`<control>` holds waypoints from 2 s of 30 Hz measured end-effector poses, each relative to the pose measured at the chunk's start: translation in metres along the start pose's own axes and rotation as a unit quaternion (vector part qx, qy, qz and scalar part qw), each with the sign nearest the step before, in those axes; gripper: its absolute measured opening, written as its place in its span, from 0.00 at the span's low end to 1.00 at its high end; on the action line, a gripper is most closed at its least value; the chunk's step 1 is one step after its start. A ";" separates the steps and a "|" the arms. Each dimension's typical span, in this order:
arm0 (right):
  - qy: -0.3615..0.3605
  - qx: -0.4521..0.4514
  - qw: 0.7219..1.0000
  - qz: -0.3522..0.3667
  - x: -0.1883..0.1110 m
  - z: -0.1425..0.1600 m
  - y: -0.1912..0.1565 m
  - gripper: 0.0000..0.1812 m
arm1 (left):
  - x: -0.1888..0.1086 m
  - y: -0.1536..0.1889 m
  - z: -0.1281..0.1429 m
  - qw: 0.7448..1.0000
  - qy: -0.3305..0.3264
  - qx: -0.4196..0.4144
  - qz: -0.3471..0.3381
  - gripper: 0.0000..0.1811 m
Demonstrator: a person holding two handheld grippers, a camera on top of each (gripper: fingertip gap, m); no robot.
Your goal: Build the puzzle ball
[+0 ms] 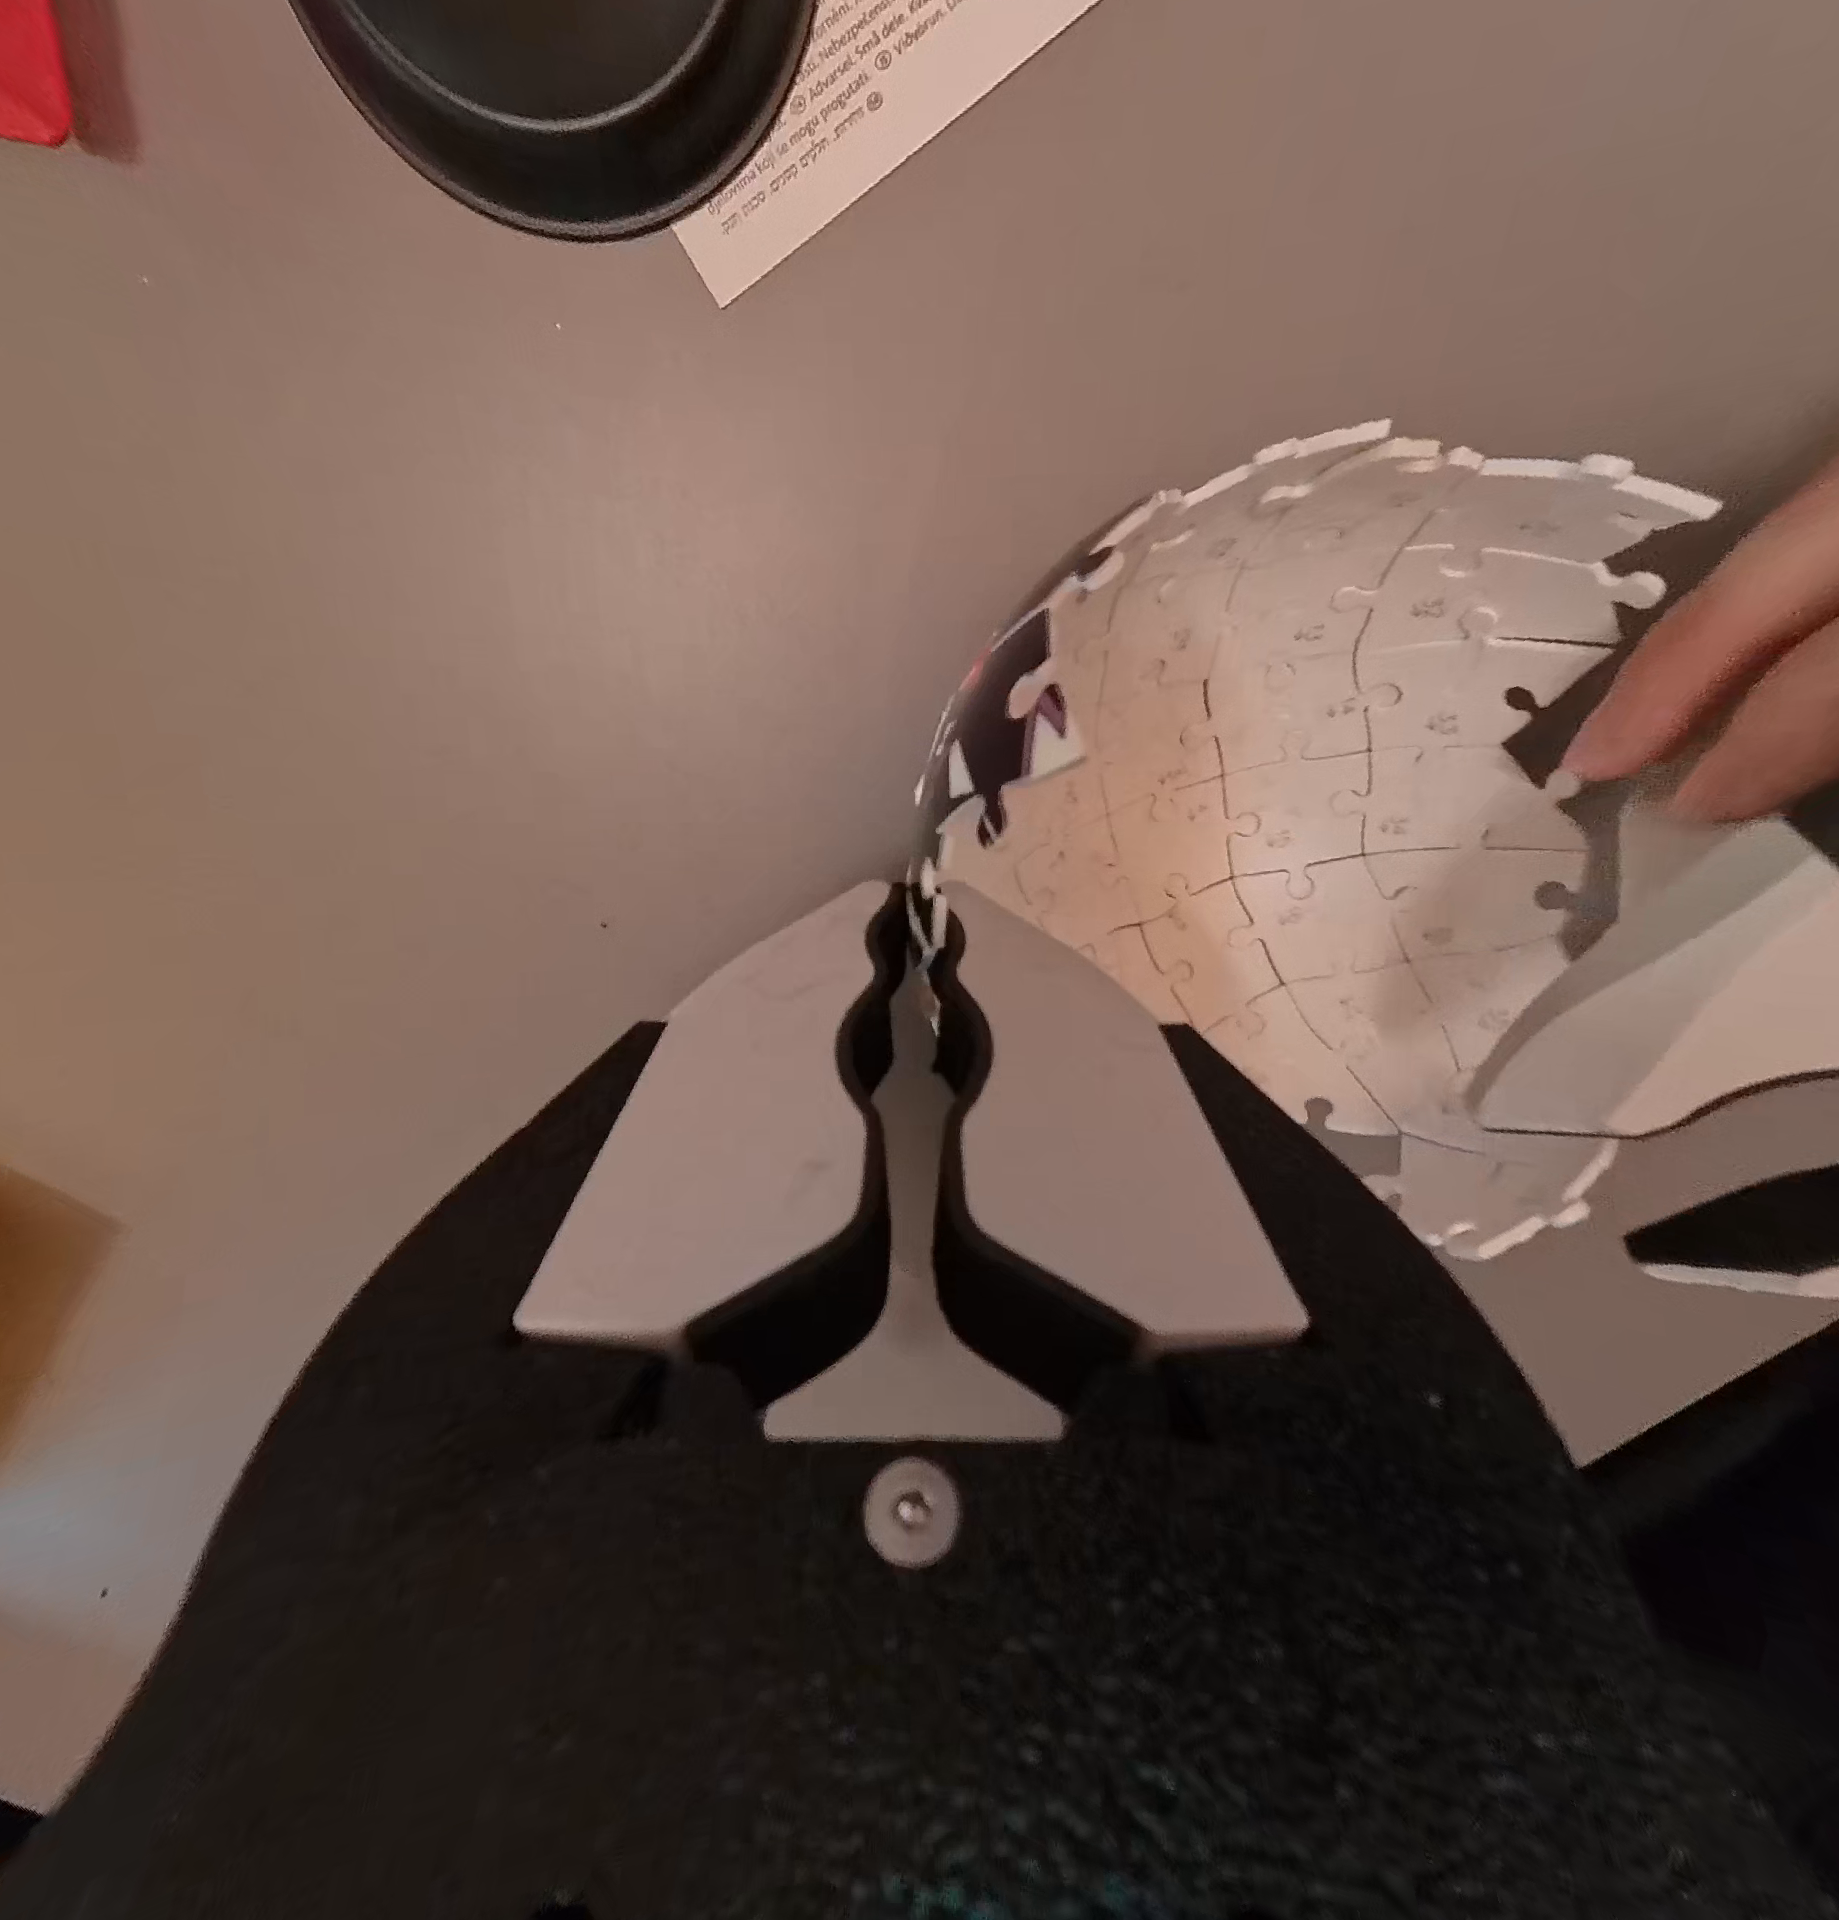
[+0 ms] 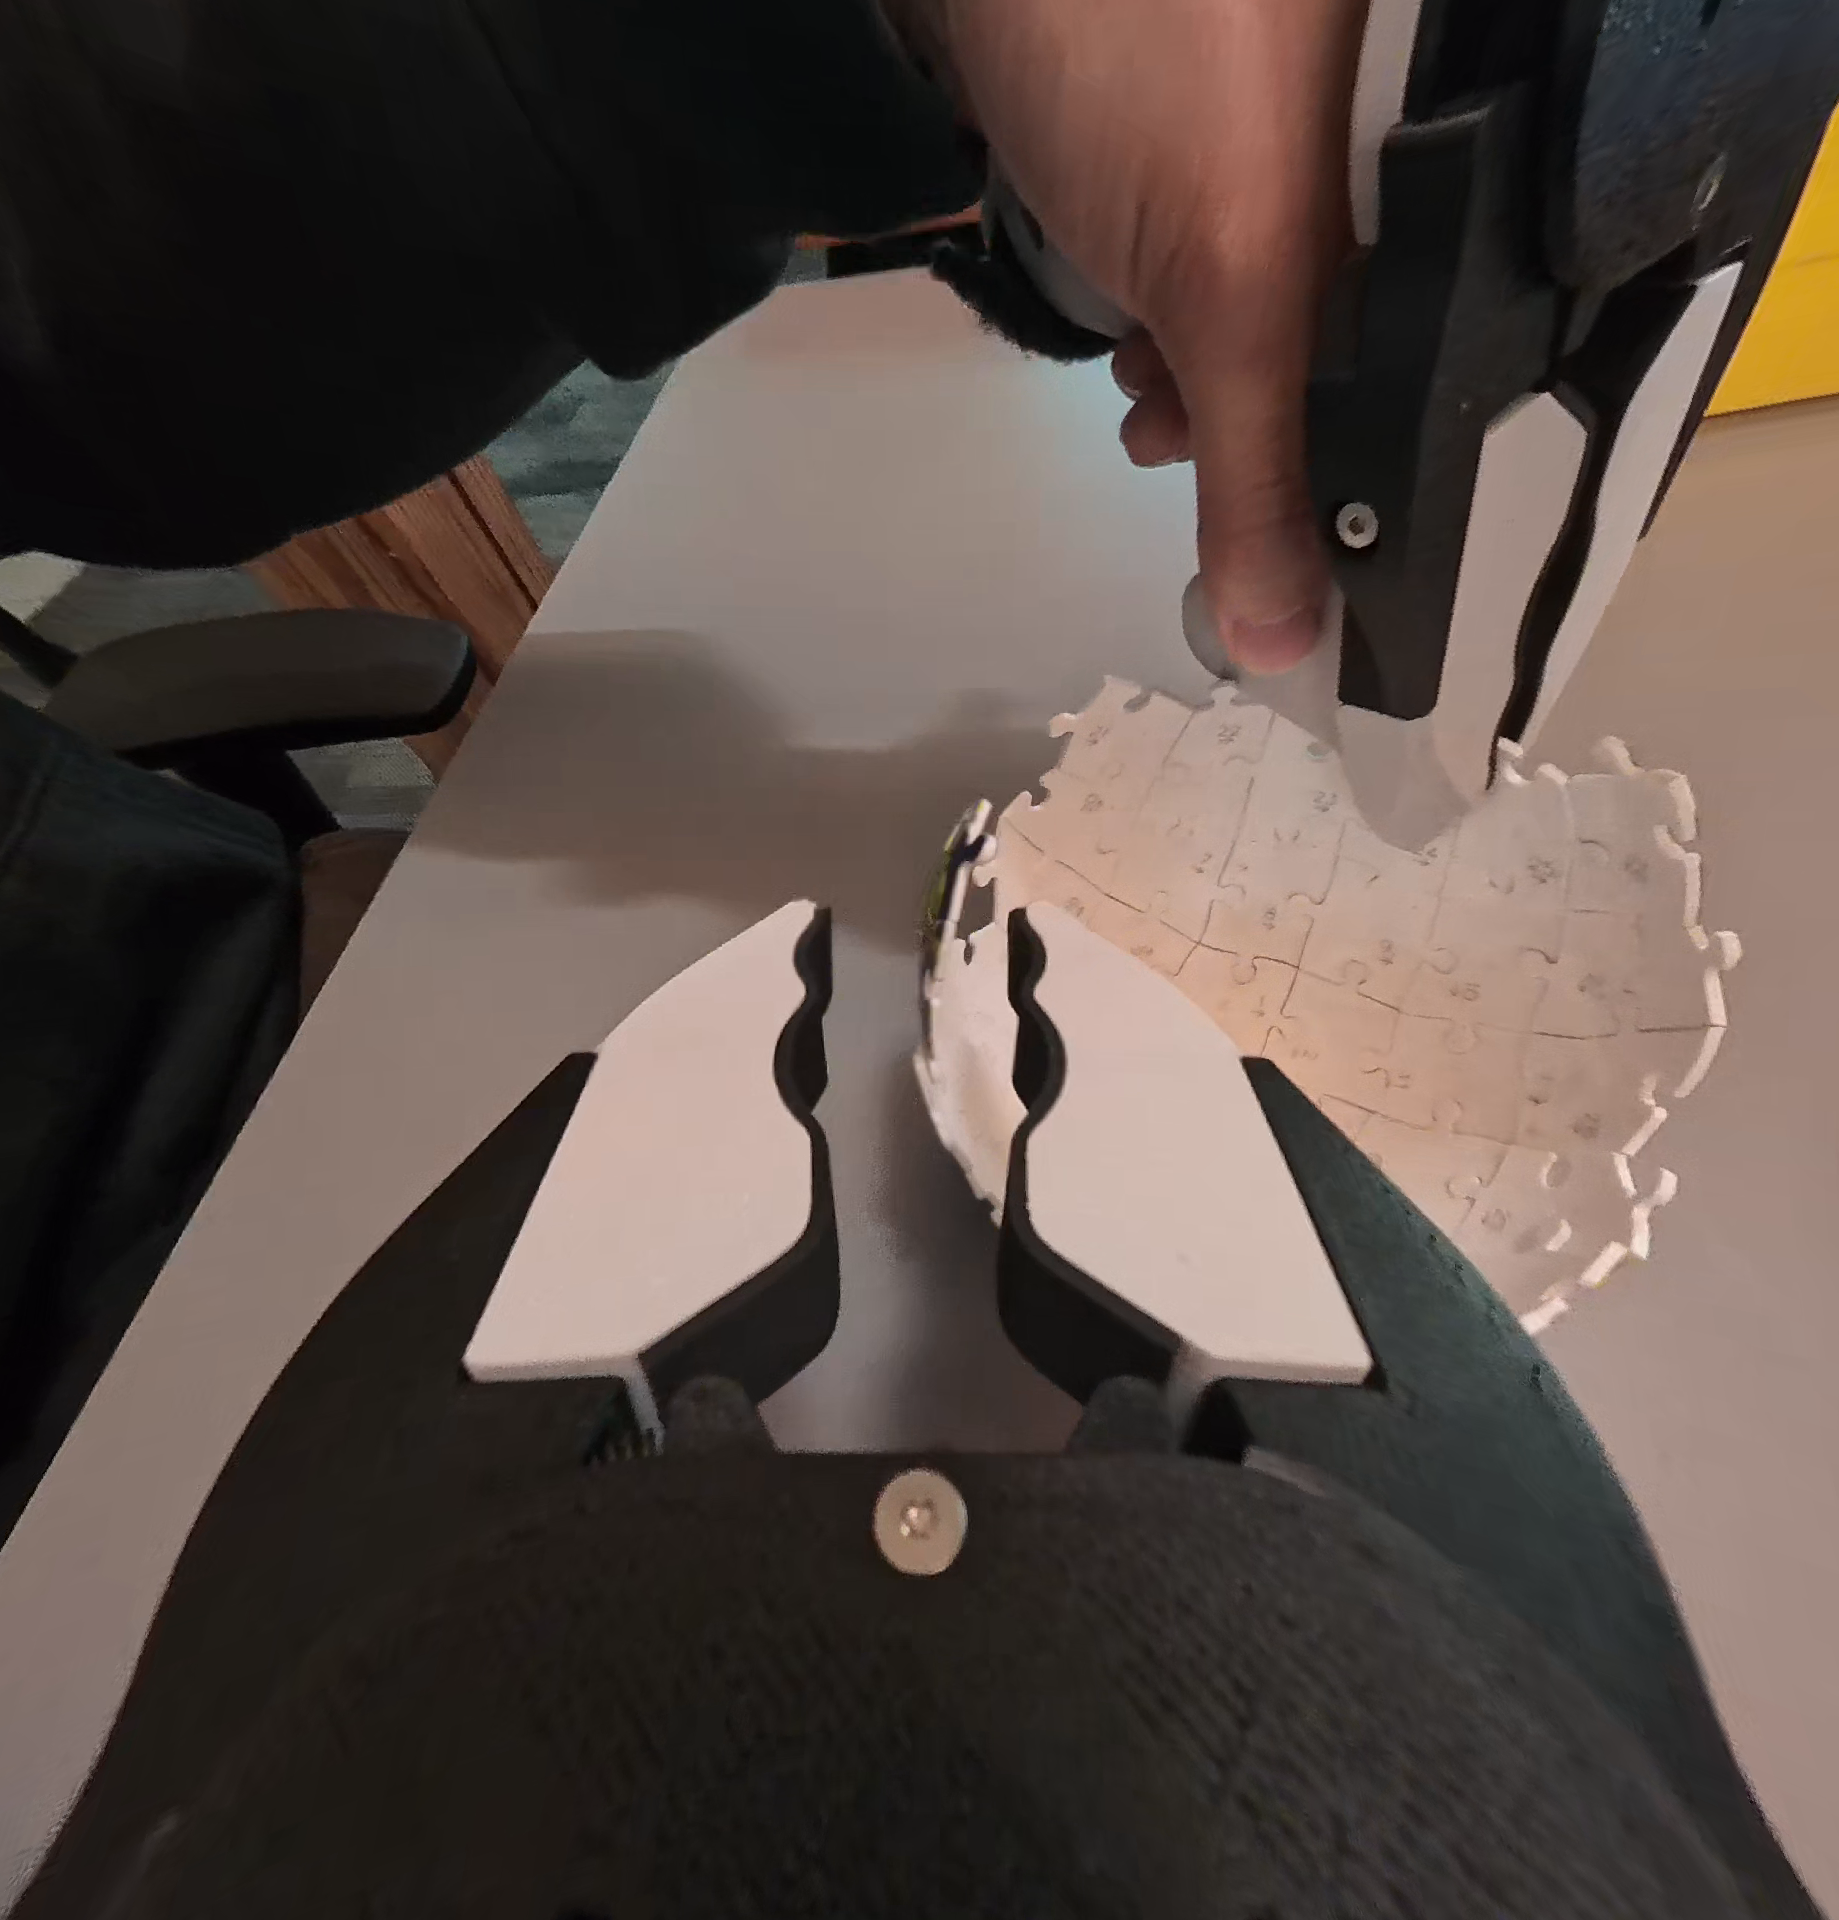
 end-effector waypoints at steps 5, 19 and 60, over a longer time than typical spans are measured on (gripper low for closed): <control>0.006 -0.046 0.998 0.044 -0.016 -0.003 -0.009 0.21 | -0.001 0.002 0.001 0.999 0.043 -0.001 -0.008 0.01; -0.076 -0.078 0.987 0.121 0.016 0.020 -0.006 0.16 | -0.001 0.004 0.004 0.997 0.069 -0.013 -0.018 0.01; -0.044 -0.216 0.878 0.425 -0.050 -0.006 0.058 0.24 | -0.036 0.024 -0.009 0.853 0.396 0.187 -0.284 0.01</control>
Point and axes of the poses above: each gripper's, where its closed fingertips meet, x out along the fingers, z out of its underside, y = z × x across the jaws, the point moved 3 cm from there along -x, back along the fingers, and after that the axes turned 4 degrees about -x, right-handed, at the moved point
